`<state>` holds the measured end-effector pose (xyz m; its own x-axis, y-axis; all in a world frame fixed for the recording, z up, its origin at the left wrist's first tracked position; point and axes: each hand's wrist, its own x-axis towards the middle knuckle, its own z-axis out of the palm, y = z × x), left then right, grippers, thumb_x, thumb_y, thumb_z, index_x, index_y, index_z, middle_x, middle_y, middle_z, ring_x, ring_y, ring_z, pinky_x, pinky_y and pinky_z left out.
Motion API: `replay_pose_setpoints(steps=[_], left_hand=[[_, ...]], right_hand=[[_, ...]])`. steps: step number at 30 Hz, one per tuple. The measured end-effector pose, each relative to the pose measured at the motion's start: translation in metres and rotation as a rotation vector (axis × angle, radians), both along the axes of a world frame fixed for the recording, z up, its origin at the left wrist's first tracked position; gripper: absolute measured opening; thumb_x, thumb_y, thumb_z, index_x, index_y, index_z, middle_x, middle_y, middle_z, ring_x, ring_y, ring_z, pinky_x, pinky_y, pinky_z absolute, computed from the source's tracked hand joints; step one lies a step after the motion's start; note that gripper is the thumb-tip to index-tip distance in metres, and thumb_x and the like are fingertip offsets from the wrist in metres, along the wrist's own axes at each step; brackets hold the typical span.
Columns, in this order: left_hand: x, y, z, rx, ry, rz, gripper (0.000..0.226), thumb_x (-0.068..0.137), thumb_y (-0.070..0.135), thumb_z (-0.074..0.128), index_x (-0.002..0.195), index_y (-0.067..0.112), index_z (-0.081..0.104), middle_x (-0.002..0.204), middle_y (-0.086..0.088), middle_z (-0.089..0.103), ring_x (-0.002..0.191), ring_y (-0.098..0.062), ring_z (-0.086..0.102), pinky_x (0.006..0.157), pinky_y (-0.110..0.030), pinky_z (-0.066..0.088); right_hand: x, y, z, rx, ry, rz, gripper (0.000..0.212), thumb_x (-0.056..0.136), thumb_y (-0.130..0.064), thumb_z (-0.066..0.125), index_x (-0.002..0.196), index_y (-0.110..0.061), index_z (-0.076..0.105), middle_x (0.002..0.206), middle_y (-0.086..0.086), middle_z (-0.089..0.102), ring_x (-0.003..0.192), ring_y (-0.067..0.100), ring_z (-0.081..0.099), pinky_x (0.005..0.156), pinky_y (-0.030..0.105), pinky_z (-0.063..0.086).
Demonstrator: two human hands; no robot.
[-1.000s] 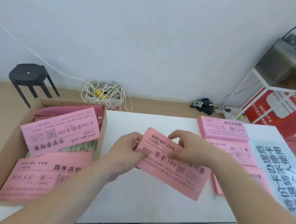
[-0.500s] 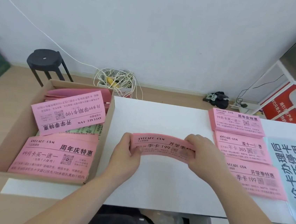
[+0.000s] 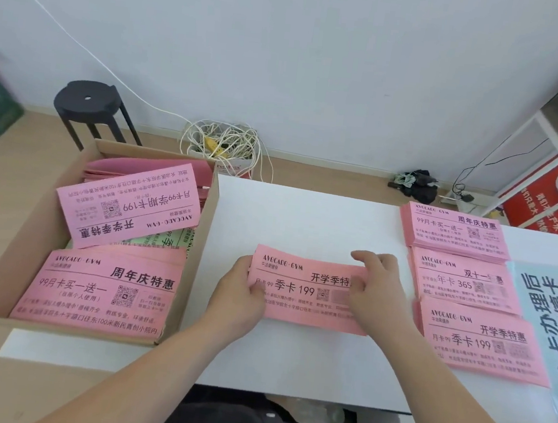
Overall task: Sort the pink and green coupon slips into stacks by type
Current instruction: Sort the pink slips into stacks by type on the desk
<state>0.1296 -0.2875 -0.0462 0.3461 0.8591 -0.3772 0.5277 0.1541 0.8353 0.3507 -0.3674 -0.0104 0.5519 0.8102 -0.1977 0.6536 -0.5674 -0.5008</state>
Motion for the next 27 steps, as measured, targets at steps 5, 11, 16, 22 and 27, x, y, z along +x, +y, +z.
replay_pose_setpoints(steps=[5, 11, 16, 22, 27], left_hand=[[-0.01, 0.001, -0.003, 0.167, 0.222, -0.007, 0.034, 0.093, 0.016, 0.057, 0.125, 0.024, 0.052, 0.131, 0.007, 0.049, 0.125, -0.023, 0.047, 0.103, -0.036, 0.043], [-0.018, -0.021, -0.007, 0.031, -0.05, 0.191, 0.048, 0.095, 0.007, 0.058, 0.137, 0.029, 0.055, 0.125, 0.013, 0.062, 0.108, 0.001, 0.06, 0.098, -0.025, 0.052], [-0.015, -0.029, 0.002, 0.138, -0.158, 0.043, 0.037, 0.099, 0.011, 0.059, 0.124, 0.038, 0.064, 0.107, 0.015, 0.066, 0.098, 0.002, 0.062, 0.087, -0.022, 0.054], [-0.009, -0.068, -0.006, 0.336, -0.028, -0.289, 0.032, 0.098, 0.033, 0.054, 0.128, 0.03, 0.064, 0.136, 0.018, 0.045, 0.128, -0.005, 0.042, 0.109, -0.019, 0.035], [-0.027, -0.043, -0.006, 0.028, -0.1, 0.185, 0.032, 0.098, 0.01, 0.055, 0.113, 0.035, 0.067, 0.134, 0.021, 0.052, 0.125, 0.002, 0.051, 0.109, -0.021, 0.04]], right_hand=[[-0.03, -0.003, -0.013, -0.055, -0.046, 0.302, 0.043, 0.101, -0.03, 0.055, 0.143, -0.033, 0.052, 0.158, -0.013, 0.034, 0.145, 0.012, 0.032, 0.109, 0.033, 0.041], [-0.052, 0.003, -0.018, -0.135, -0.012, 0.331, 0.046, 0.103, -0.048, 0.045, 0.147, -0.033, 0.05, 0.141, -0.018, 0.053, 0.126, 0.01, 0.052, 0.103, 0.029, 0.044], [-0.046, 0.01, 0.008, -0.182, 0.218, 0.258, 0.053, 0.101, -0.067, 0.032, 0.119, -0.033, 0.069, 0.113, -0.015, 0.066, 0.105, 0.01, 0.06, 0.093, 0.033, 0.047], [-0.052, 0.009, 0.005, -0.186, 0.22, 0.149, 0.052, 0.103, -0.057, 0.04, 0.075, -0.014, 0.047, 0.074, -0.002, 0.055, 0.069, 0.016, 0.053, 0.063, 0.032, 0.04], [-0.046, 0.008, -0.004, -0.175, 0.181, 0.174, 0.046, 0.107, -0.045, 0.039, 0.075, -0.012, 0.045, 0.072, 0.0, 0.053, 0.065, 0.019, 0.049, 0.061, 0.034, 0.038]])
